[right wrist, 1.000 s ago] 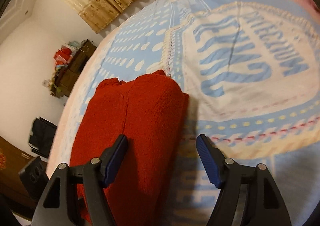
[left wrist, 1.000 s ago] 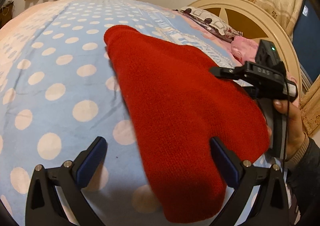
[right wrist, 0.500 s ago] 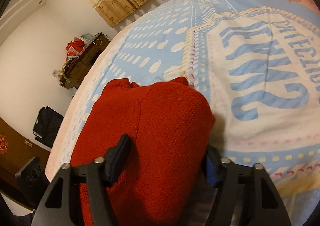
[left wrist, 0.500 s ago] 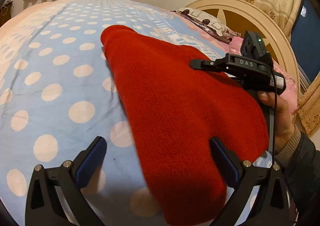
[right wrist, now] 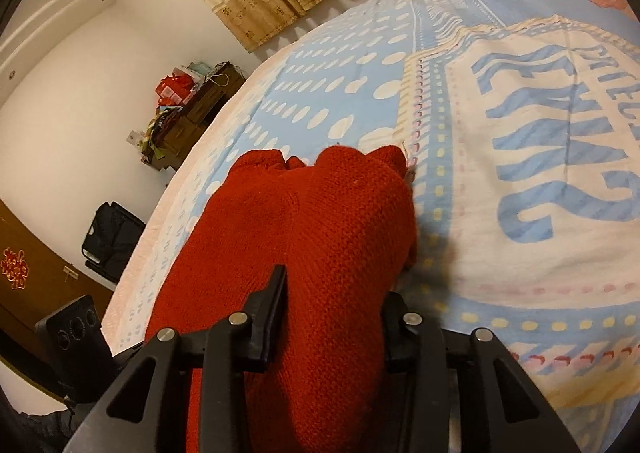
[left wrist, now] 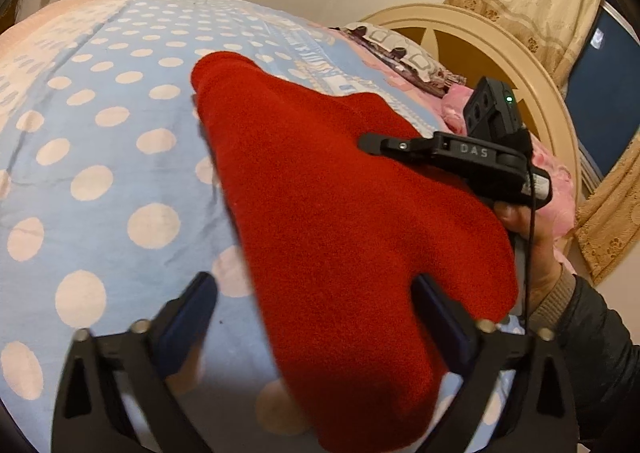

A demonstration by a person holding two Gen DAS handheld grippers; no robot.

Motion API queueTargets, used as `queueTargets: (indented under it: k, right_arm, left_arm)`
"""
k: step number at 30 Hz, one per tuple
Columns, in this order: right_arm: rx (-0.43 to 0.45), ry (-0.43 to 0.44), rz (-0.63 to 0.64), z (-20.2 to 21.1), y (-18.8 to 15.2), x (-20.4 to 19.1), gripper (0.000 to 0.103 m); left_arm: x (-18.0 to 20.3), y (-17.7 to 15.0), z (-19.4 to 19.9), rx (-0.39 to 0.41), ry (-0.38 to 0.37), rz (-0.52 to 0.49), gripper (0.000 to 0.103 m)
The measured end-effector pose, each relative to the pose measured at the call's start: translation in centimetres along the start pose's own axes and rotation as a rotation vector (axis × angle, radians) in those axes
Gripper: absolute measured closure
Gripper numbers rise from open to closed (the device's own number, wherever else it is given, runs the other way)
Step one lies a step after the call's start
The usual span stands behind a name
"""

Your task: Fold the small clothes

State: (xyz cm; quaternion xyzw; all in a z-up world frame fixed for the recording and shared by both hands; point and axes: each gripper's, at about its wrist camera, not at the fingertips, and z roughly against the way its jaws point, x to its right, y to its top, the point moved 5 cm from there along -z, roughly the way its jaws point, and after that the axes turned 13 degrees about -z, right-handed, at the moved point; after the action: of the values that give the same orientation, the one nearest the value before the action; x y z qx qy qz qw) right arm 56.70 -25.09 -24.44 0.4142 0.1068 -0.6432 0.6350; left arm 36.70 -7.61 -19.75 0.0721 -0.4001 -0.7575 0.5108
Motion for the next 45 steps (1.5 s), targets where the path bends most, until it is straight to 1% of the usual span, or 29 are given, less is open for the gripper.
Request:
queueTargets:
  k: [1, 2, 3, 5, 8, 13, 16, 18, 27, 34, 42, 45]
  right_arm:
    - [0.011, -0.002, 0.005, 0.1, 0.0, -0.1, 0.068]
    - [0.024, -0.001, 0.011, 0.3, -0.1, -0.4, 0.068]
    - [0.039, 0.002, 0.012, 0.6, -0.1, -0.6, 0.069]
    - [0.057, 0.015, 0.001, 0.9, -0.1, -1.0, 0.070]
    - [0.079, 0.028, -0.001, 1.7, -0.2, -1.7, 0.070]
    - [0.095, 0.050, 0.028, 2.7, -1.0, -3.5, 0.071]
    - [0.094, 0.034, 0.063, 2.8, -2.0, -4.7, 0.071]
    - [0.083, 0.045, 0.072, 2.5, -2.8, -5.5, 0.071]
    - [0.065, 0.083, 0.102, 2.1, -6.3, -9.2, 0.071]
    - [0.057, 0.108, 0.129, 1.2, -8.7, -12.3, 0.071]
    - [0.034, 0.147, 0.165, 0.0, -10.8, -16.2, 0.071]
    - [0.028, 0.165, 0.176, -0.7, -11.5, -17.8, 0.071]
  left_arm:
    - [0.3, 0.0, 0.0, -0.001, -0.034, -0.007, 0.026]
    - [0.5, -0.1, 0.0, -0.003, -0.053, -0.011, 0.034]
    - [0.6, 0.0, 0.1, 0.001, -0.048, -0.016, 0.036]
    - [0.9, 0.1, 0.4, 0.010, -0.038, -0.031, 0.046]
    - [1.1, 0.4, 1.0, 0.024, -0.024, -0.039, 0.055]
    - [1.5, 0.5, 2.3, 0.036, -0.015, -0.040, 0.058]
    - [1.8, -0.1, 3.3, 0.005, 0.013, -0.057, 0.059]
    - [1.8, -0.6, 4.1, -0.012, 0.025, -0.053, 0.059]
    - [1.8, -2.5, 7.7, -0.016, 0.077, -0.044, 0.060]
    - [1.2, -3.8, 10.6, 0.012, 0.111, -0.026, 0.060]
    - [0.0, -5.1, 14.0, 0.057, 0.170, -0.003, 0.060]
    - [-0.4, -5.8, 15.3, 0.072, 0.204, 0.002, 0.060]
